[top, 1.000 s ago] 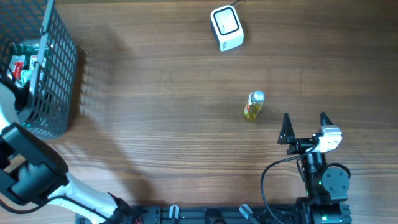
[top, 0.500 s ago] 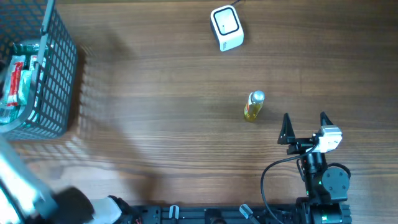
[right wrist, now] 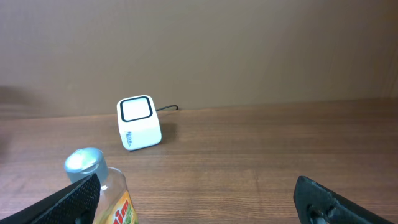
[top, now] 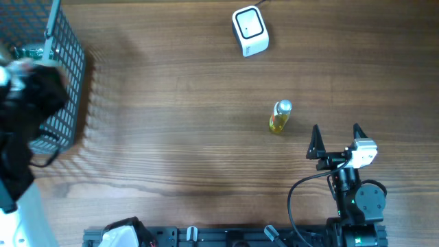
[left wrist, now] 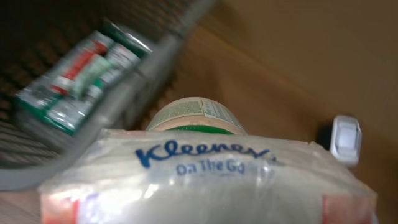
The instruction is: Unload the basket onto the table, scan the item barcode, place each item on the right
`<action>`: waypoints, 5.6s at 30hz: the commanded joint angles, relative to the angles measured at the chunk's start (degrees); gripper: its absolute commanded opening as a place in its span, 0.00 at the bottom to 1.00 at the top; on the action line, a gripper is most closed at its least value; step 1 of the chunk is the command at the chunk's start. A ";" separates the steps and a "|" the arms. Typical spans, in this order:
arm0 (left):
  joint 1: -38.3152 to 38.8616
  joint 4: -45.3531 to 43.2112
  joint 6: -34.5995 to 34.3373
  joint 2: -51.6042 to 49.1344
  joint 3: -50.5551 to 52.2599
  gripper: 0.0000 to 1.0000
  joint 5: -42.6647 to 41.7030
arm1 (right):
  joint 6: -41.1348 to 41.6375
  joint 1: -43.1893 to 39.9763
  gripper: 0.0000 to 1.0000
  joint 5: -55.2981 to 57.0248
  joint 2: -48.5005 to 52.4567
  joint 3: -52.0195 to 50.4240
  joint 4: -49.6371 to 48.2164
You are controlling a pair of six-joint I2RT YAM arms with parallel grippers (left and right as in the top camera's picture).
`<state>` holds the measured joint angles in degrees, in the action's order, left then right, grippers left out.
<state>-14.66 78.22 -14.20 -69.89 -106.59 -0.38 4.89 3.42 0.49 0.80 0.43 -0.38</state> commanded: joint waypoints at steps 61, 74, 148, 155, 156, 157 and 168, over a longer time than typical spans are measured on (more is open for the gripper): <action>61.42 -35.95 -23.54 -26.01 34.95 0.78 7.98 | 0.00 -0.33 1.00 0.76 0.00 -0.13 -0.15; 61.42 -33.38 -23.56 -26.01 35.01 0.52 5.81 | 0.00 -0.33 1.00 0.76 0.00 -0.13 -0.13; 28.04 -14.19 -14.99 -6.05 37.00 1.00 10.32 | 0.00 -0.33 1.00 0.76 0.00 -0.13 -0.13; 28.22 -23.80 -14.95 -16.57 44.72 0.47 -7.78 | -0.02 -0.33 1.00 0.76 0.00 -0.13 -0.13; 28.50 -25.27 -14.95 -17.88 45.59 0.45 -8.90 | 0.00 -0.33 1.00 0.76 0.00 -0.13 -0.13; 28.96 -26.86 -14.97 -19.21 46.53 0.44 -9.79 | 0.00 -0.33 1.00 0.76 0.00 -0.13 -0.15; 43.08 -37.75 -22.10 -26.67 48.19 0.30 -14.60 | 0.00 -0.33 1.00 0.76 0.00 -0.13 -0.15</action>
<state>24.99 41.58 -31.90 -96.12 -58.65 -13.52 4.89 3.42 0.49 0.86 0.40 -0.38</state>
